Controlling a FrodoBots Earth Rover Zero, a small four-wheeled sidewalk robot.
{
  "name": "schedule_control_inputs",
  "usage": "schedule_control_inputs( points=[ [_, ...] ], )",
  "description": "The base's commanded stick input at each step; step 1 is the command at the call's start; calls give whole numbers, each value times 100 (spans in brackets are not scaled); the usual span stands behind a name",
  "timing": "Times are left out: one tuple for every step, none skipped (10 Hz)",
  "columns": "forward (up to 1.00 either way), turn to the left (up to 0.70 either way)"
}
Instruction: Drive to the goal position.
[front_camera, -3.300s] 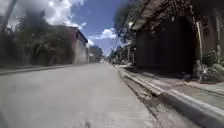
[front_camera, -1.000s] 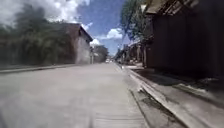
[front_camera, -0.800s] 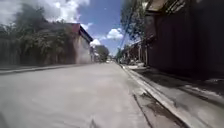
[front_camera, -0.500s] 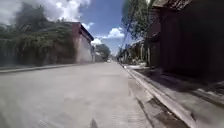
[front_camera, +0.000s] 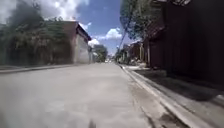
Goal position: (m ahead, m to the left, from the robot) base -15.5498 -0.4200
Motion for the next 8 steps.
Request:
schedule_control_inputs(
  points=[
    [100,0],
    [100,0],
    [100,0],
    [100,0],
    [100,0],
    [100,0],
    [100,0],
    [100,-1]
  ],
)
